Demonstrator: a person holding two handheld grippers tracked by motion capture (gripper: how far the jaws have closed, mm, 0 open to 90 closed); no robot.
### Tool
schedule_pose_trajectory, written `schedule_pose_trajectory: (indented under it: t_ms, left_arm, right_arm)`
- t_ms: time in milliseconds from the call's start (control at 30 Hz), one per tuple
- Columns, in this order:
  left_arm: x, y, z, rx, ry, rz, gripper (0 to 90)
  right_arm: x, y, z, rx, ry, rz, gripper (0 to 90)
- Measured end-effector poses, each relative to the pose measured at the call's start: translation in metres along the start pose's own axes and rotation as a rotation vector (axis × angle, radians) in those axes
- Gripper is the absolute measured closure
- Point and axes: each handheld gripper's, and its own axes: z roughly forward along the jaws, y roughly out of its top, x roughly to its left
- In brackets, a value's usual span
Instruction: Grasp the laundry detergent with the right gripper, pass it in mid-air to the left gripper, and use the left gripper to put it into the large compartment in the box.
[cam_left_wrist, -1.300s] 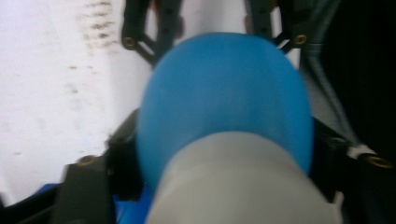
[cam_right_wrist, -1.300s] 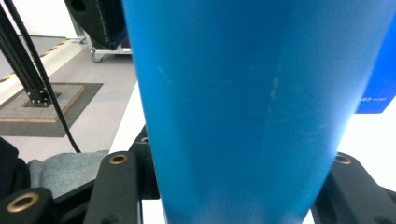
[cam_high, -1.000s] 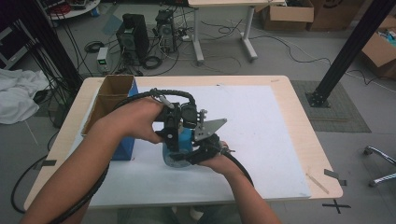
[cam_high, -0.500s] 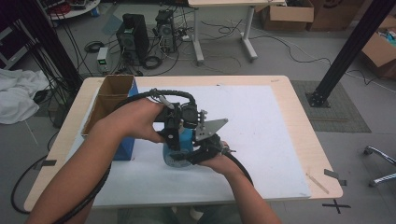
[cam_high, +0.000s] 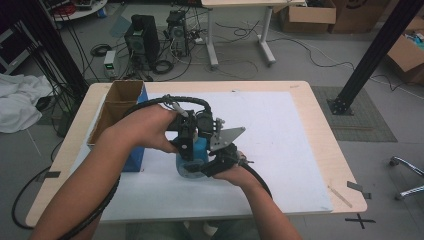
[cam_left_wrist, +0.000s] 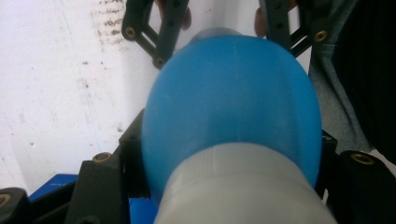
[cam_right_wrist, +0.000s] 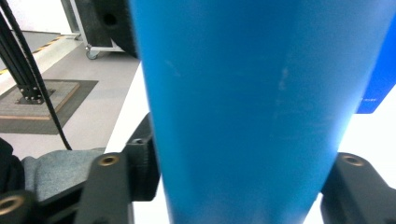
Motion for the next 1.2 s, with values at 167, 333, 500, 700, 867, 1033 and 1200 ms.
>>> schedule_pose_trajectory:
  t_ms: [167, 333, 500, 700, 867, 1033, 1200]
  left_arm:
    - [0.001, -0.001, -0.002, 0.005, 0.004, -0.008, 38.3]
    - [0.003, -0.003, -0.004, 0.002, 0.0, -0.021, 38.3]
    - [0.005, -0.007, -0.008, -0.006, -0.003, -0.032, 38.4]
    - [0.011, -0.013, -0.018, 0.004, -0.026, -0.08, 38.3]
    - [0.023, -0.025, -0.033, 0.017, -0.051, -0.168, 38.3]
    - [0.038, -0.038, -0.045, 0.017, -0.075, -0.254, 38.2]
    - [0.049, -0.049, -0.057, 0.025, -0.078, -0.328, 38.2]
  right_arm:
    - [0.0, 0.002, -0.006, -0.003, -0.001, 0.02, 31.7]
    - [0.0, 0.004, -0.013, -0.009, -0.008, 0.022, 28.4]
    - [-0.001, 0.007, -0.021, -0.008, -0.015, 0.02, 25.3]
    - [-0.004, 0.008, -0.032, 0.046, -0.02, 0.041, 15.3]
    - [-0.01, 0.013, -0.051, 0.142, -0.033, 0.039, 10.1]
    - [-0.017, 0.023, -0.07, 0.285, -0.057, 0.019, 2.9]
    - [-0.026, 0.035, -0.085, 0.379, -0.062, 0.002, 0.8]
